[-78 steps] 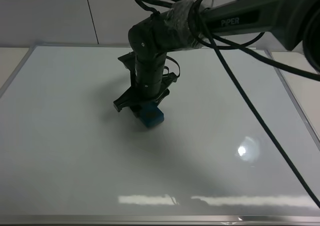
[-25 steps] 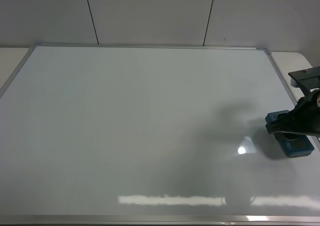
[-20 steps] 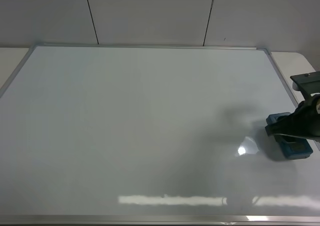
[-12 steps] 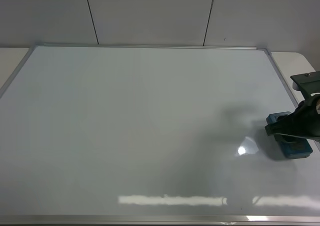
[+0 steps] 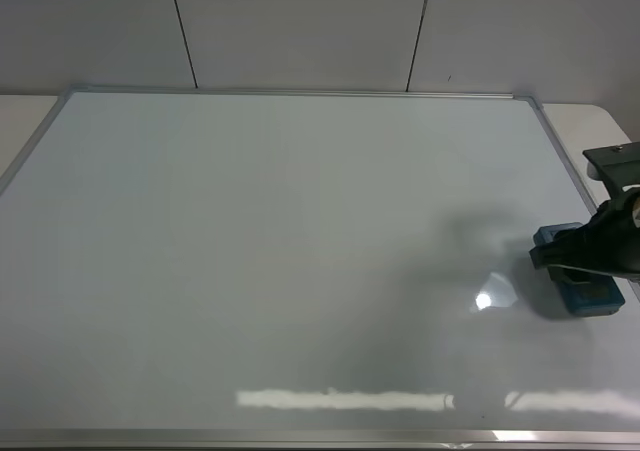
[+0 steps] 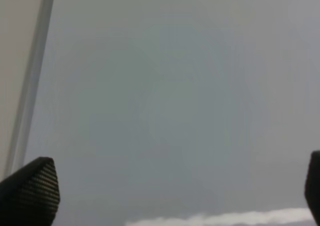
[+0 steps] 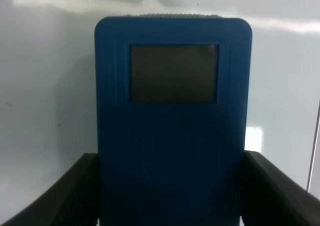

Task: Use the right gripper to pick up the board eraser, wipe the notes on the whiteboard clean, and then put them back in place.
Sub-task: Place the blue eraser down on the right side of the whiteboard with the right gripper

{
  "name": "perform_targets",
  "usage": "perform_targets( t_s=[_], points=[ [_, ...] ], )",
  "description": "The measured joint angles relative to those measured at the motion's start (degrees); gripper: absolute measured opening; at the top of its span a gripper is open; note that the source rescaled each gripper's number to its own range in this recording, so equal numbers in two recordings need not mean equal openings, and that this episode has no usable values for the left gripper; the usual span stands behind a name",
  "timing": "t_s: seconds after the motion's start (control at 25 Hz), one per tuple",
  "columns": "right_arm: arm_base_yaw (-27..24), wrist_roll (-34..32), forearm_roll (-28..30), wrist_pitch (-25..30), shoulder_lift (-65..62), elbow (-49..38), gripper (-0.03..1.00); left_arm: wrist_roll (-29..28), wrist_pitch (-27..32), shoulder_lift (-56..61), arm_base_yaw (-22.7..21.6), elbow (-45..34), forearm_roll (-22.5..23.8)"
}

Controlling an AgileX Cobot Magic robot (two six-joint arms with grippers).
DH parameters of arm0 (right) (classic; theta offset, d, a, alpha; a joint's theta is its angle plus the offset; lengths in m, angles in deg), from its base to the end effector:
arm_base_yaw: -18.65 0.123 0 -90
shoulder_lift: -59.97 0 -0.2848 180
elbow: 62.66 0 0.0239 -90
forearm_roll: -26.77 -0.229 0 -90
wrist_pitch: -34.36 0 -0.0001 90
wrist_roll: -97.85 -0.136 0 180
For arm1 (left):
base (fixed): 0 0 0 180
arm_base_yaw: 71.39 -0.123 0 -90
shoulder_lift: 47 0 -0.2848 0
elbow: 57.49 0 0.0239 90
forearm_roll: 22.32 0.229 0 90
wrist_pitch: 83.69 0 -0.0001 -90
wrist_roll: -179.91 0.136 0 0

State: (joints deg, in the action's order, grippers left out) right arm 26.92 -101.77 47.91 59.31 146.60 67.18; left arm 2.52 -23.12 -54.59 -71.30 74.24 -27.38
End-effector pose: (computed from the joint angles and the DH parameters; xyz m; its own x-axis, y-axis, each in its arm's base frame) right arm 0.2037 0.0087 0.1302 -0.9318 -0.1302 -0.3387 -0.0864 0.9862 -0.1414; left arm 0.0153 -0.0105 0.2487 -0.4435 0.0028 -0.8963 0.0713 0.9969 -0.0322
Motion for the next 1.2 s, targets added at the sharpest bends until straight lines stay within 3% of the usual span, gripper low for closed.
perform_targets(
  t_s=[0.04,0.16,0.2,0.28,0.52,1.2],
  points=[
    [0.0,-0.9,0.9,0.0,0.0,0.0,0.15,0.0,0.0,0.0,0.0,0.0,0.0],
    [0.0,-4.1,2.5,-0.1,0.0,0.0,0.7,0.0,0.0,0.0,0.0,0.0,0.0],
    [0.0,-4.4,2.5,-0.3,0.0,0.0,0.83,0.0,0.0,0.0,0.0,0.0,0.0],
    [0.0,-3.0,1.1,-0.9,0.0,0.0,0.94,0.0,0.0,0.0,0.0,0.0,0.0],
    [0.0,2.0,-3.6,-1.0,0.0,0.0,0.99,0.0,0.0,0.0,0.0,0.0,0.0],
    [0.0,2.2,-6.2,-2.7,-2.5,0.0,1.0,0.0,0.0,0.0,0.0,0.0,0.0]
  ],
)
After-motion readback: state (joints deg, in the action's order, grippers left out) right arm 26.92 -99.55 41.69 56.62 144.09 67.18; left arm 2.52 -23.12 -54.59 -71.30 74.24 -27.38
